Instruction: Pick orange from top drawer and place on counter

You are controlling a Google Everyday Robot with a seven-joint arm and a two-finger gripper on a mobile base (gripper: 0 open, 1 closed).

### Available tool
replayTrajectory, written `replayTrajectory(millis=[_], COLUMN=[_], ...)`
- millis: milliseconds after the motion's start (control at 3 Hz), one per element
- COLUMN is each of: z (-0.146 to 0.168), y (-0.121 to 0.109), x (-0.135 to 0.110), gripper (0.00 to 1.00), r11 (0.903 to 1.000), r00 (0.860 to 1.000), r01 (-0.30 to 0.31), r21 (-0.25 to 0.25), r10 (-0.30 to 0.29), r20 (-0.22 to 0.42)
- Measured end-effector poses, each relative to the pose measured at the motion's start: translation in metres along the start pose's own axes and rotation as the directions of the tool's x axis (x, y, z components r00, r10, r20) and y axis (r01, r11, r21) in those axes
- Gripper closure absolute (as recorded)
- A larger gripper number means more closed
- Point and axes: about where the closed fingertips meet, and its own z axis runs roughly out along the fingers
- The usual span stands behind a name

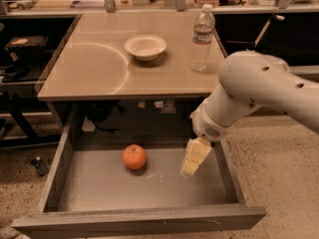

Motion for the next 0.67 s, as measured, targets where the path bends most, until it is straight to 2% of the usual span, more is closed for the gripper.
replayTrajectory(millis=[333, 667], z=[0.004, 0.012], y=[-0.003, 0.014], x=[0.000, -0.004], gripper=[0.00, 0.00], r11=[1.0000, 0.9999], r00=[1.000, 1.000], r01=[-0.002, 0.006], r21=[0.004, 0.012], r10=[0.002, -0.007], r20=[0.007, 0.026])
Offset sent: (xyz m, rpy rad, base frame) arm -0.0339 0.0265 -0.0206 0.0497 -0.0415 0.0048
